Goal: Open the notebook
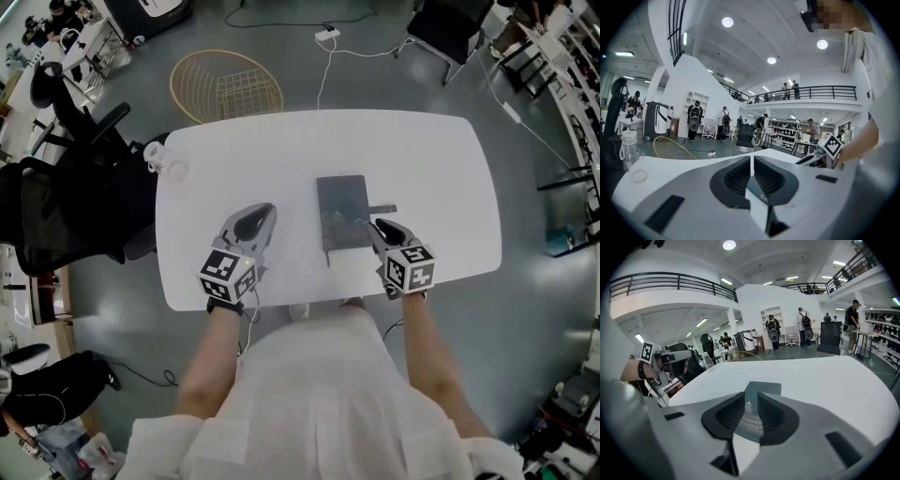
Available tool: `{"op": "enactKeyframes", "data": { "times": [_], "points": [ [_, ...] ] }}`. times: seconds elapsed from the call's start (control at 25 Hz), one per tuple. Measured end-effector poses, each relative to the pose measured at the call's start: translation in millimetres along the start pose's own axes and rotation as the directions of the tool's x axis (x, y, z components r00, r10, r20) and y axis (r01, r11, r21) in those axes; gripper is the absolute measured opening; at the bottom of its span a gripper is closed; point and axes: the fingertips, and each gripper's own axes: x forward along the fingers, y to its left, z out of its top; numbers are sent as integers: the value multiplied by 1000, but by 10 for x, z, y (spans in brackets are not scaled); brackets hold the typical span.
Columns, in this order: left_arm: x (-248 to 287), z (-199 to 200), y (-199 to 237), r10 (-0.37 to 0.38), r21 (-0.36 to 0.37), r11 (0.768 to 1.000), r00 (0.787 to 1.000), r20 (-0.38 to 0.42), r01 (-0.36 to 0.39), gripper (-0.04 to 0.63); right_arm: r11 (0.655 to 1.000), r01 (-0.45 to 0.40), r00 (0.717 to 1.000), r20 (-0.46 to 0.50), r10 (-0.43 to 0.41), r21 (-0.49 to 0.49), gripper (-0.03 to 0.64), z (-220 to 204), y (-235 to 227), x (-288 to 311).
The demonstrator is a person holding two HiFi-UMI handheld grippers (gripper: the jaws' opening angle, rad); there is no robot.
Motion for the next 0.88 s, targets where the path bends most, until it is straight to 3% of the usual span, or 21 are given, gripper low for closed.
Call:
{"op": "enactKeyframes", "data": {
  "times": [0.4, 0.88],
  "points": [
    [273, -199, -61, 6, -22, 1000, 999, -41, -7, 23, 999, 19, 994, -108, -15, 37, 95, -269, -260, 313],
    [446, -352, -189, -25, -24, 999, 996, -88, 23, 23, 995, 87, 965, -251, -73, 43, 109, -655, -483, 553]
  ]
}}
